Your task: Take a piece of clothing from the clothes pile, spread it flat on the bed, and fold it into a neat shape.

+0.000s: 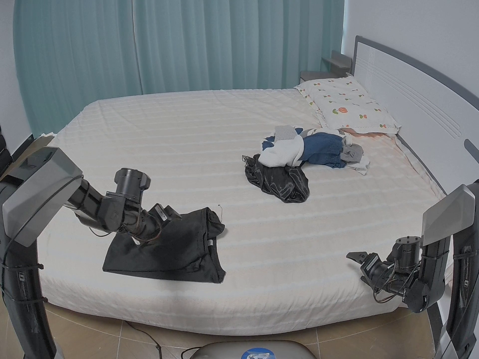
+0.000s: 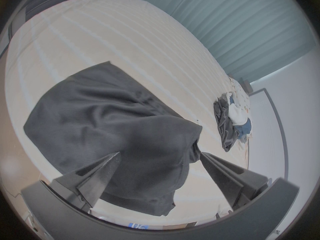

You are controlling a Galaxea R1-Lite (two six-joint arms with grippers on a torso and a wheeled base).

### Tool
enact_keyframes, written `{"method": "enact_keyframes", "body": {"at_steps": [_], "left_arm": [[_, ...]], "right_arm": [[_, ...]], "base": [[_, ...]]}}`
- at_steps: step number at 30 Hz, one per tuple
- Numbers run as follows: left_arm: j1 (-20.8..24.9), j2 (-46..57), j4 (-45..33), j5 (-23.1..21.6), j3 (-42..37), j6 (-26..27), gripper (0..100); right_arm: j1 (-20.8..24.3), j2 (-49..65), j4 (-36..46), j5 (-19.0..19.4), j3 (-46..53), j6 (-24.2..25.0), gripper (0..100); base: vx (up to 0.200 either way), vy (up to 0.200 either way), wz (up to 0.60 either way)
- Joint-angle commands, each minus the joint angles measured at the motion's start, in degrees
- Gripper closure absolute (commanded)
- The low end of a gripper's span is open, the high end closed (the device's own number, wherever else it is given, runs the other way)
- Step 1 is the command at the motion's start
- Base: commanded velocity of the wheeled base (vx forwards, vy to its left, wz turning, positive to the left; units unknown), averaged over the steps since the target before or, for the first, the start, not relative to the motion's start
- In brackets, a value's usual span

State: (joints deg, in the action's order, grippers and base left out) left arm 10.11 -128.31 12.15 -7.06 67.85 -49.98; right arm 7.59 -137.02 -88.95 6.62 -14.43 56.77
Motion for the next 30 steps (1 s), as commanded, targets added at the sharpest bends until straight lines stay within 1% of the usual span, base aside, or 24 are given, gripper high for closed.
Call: {"method": "enact_keyframes", "body": {"at_steps": [1,2,4,6,10,11,13,16,20,21,25,28,30], "left_arm": [[-4.92,2.80,2.08,-1.64,-4.92,-0.91,0],[-5.01,2.80,2.17,-1.82,-5.01,-1.08,0],[-5.36,2.18,3.84,-3.75,-5.10,-4.16,0],[-6.06,2.27,5.42,-4.10,-5.19,-5.74,0],[-6.68,2.80,7.27,-5.07,-5.89,-6.71,0],[-6.68,2.80,7.27,-5.07,-5.89,-6.71,0],[-7.03,3.15,7.36,-5.25,-6.24,-6.88,0],[-8.44,3.41,7.36,-5.42,-6.33,-6.88,0],[-9.84,3.33,7.36,-5.51,-6.33,-6.80,0],[-10.28,3.33,7.36,-5.51,-6.42,-6.80,0],[-11.16,3.41,7.36,-6.74,-6.59,-6.80,0],[-11.34,3.41,7.36,-6.83,-6.59,-6.80,0],[-11.78,3.33,7.36,-6.83,-6.59,-6.80,0]], "right_arm": [[0.93,0.62,-0.69,-0.20,-0.86,-1.49,0],[1.02,0.70,-0.69,-0.20,-0.86,-1.66,0],[2.16,1.58,-0.61,-0.56,-0.95,-2.89,0],[2.95,2.02,-0.61,-0.56,-1.04,-3.42,0],[4.01,2.20,-0.52,-0.47,-2.71,-6.15,0],[4.01,2.20,-0.52,-0.47,-2.71,-6.15,0],[5.85,2.73,-0.52,-0.38,-4.11,-10.19,0],[8.67,3.52,0.10,-0.38,-5.43,-13.00,0],[11.48,2.99,1.42,-0.38,-8.86,-13.62,0],[12.09,2.73,2.82,-0.38,-10.35,-13.62,0],[12.80,2.81,8.18,-0.38,-15.45,-13.62,0],[13.06,2.81,9.68,-0.47,-16.94,-13.62,0],[13.41,3.16,12.75,-0.47,-20.02,-13.62,0]], "base": [[0.000,0.000,0.00],[0.000,0.000,0.00],[0.000,0.000,0.00],[0.000,0.000,0.00],[0.000,0.000,0.00],[0.000,0.200,0.00],[0.000,0.200,0.00],[0.000,0.200,0.00],[0.000,0.200,0.00],[0.000,0.200,0.00],[0.000,0.200,0.00],[0.000,0.200,0.00],[0.000,0.200,0.00]]}}
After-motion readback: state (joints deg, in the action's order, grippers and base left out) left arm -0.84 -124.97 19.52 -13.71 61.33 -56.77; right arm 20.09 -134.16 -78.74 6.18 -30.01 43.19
